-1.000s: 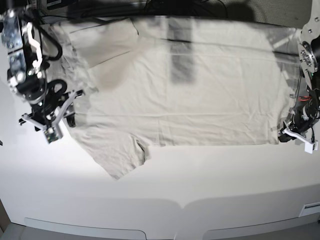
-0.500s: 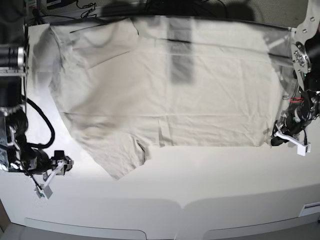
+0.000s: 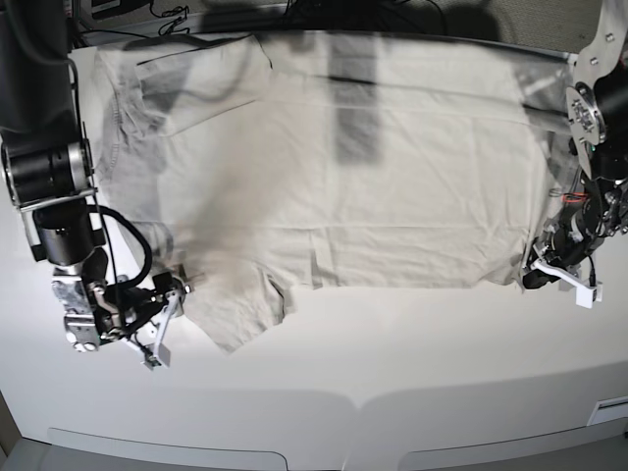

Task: Fold the T-shirt properly
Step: 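Grasp the hem corners of the shirt with both grippers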

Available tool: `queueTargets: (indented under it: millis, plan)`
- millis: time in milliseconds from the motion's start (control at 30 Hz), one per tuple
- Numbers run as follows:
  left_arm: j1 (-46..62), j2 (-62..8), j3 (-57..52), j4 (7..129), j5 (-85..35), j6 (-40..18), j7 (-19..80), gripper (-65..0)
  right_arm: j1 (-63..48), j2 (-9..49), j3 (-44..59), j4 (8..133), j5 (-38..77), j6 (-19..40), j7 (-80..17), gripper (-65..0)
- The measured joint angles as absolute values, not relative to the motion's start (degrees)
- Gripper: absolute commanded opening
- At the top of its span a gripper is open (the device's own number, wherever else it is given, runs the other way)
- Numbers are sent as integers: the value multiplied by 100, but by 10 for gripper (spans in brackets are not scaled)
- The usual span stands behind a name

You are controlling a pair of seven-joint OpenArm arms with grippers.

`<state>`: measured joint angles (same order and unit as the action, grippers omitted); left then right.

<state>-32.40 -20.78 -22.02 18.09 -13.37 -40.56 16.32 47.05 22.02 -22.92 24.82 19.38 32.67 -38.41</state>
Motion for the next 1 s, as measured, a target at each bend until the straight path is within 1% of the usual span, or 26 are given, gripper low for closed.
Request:
queueTargets:
  millis: [100, 233, 300, 433, 700, 867, 933, 1000]
  plan:
    - [-3236, -2078, -2202, 1809, -1317, -4056, 1584, -650, 4733, 2071, -2290, 2265, 1538, 3269, -3450, -341]
    - [-3236, -2078, -2202, 1809, -1315, -4056, 1581, -650, 4737, 2047, -2287, 2204, 1026, 3264, -3201, -341]
    - [-3236, -2078, -2202, 1809, -1315, -4051, 1579, -650, 4744, 2051, -2287, 2189, 996, 3262, -2993, -342]
    - [-3236, -2078, -2202, 1809, -1315, -4056, 1581, -650, 4740, 2043, -2287, 2189, 996, 3262, -2982, -342]
    - [-3236, -2078, -2202, 1809, -1317, -4053, 1584, -650, 4670, 2049, -2285, 2161, 1017, 3286, -3350, -342]
    - [-3236, -2078, -2202, 1809, -1317, -4053, 1586, -650, 4703, 2060, -2255, 1907, 1564, 3594, -3750, -343]
    - [-3238, -2078, -2202, 1809, -1315, -4053, 1586, -650, 4733, 2064, -2255, 1894, 1737, 3697, -4045, -370]
    - [-3238, -2078, -2202, 1809, -1317, -4053, 1584, -650, 4751, 2067, -2255, 1894, 1933, 3741, -4283, -410]
